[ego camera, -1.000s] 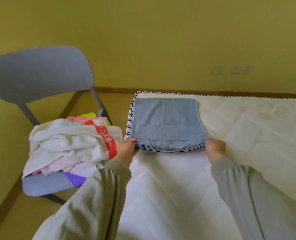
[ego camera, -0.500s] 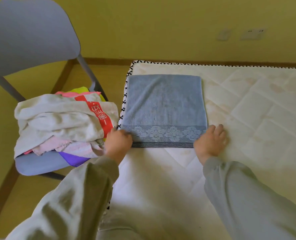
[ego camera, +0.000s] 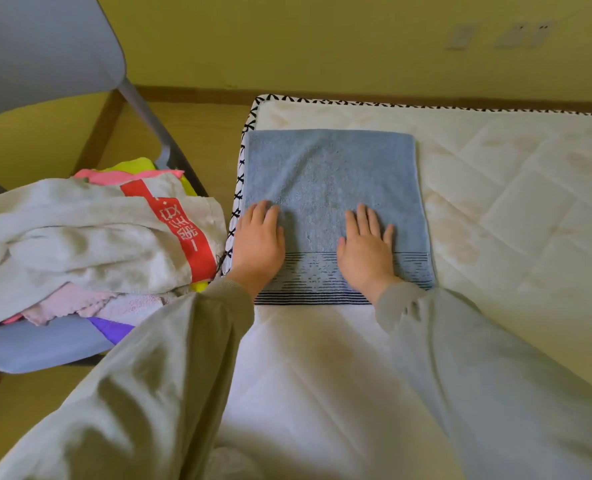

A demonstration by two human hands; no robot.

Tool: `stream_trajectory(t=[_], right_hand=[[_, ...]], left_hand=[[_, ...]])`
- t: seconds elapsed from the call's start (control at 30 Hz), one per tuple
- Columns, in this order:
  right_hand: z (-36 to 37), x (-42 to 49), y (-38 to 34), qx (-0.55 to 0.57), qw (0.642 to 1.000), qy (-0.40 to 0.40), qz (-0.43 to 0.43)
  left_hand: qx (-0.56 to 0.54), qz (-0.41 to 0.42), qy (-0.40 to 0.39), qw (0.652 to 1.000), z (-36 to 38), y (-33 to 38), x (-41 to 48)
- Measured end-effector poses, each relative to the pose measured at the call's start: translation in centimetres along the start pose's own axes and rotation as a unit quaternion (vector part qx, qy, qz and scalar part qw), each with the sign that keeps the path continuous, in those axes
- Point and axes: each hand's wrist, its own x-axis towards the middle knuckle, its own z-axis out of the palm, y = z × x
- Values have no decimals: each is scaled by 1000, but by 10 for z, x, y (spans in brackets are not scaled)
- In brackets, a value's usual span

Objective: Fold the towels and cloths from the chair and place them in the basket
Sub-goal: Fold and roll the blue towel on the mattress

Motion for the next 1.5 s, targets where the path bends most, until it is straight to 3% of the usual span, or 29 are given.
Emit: stream_trajectory(t=[0.13, 0.23, 0.4, 0.63, 0.7, 0.8, 0.87, 0.93, 1.0, 1.07, 1.13, 1.2, 1.27, 1.33, 1.43, 1.5], right_hand=[[21, 7, 2, -27, 999, -10, -19], [28, 10, 0, -35, 999, 10, -14], [18, 38, -11, -13, 1000, 25, -5], [8, 104, -35, 5, 990, 16, -139], [10, 115, -17, 16, 995, 44, -86], [7, 133, 10, 17, 994, 54, 98], [-1, 144, 4, 32, 984, 48, 167], [-7, 148, -19, 51, 992, 64, 94], [-7, 143, -46, 26, 994, 49, -93], [-3, 142, -45, -5, 983, 9, -185], [-5, 155, -13, 12, 992, 17, -123], [-9, 167, 35, 12, 999, 29, 25], [-20, 172, 82, 2, 981, -3, 192], [-30, 172, 92, -2, 961, -7, 277], [-29, 163, 40, -16, 981, 99, 164], [-15, 147, -8, 2, 996, 79, 26]], left_hand=[[82, -2, -116, 990, 20, -6, 21], [112, -1, -84, 990, 34, -11, 19], [73, -14, -37, 997, 40, -12, 20], [85, -30, -43, 995, 44, -12, 21], [93, -31, -41, 994, 44, -12, 22], [109, -27, -53, 992, 42, -12, 22], [112, -28, -55, 992, 42, -12, 23], [117, -29, -57, 991, 42, -12, 23], [120, -29, -57, 991, 43, -12, 23], [120, -29, -57, 991, 43, -13, 24], [121, -27, -62, 990, 42, -13, 24], [121, -27, -63, 990, 42, -13, 24], [120, -28, -67, 990, 42, -13, 25], [121, -29, -73, 989, 41, -13, 25], [125, -31, -78, 989, 41, -12, 25], [125, -30, -75, 989, 41, -12, 24]])
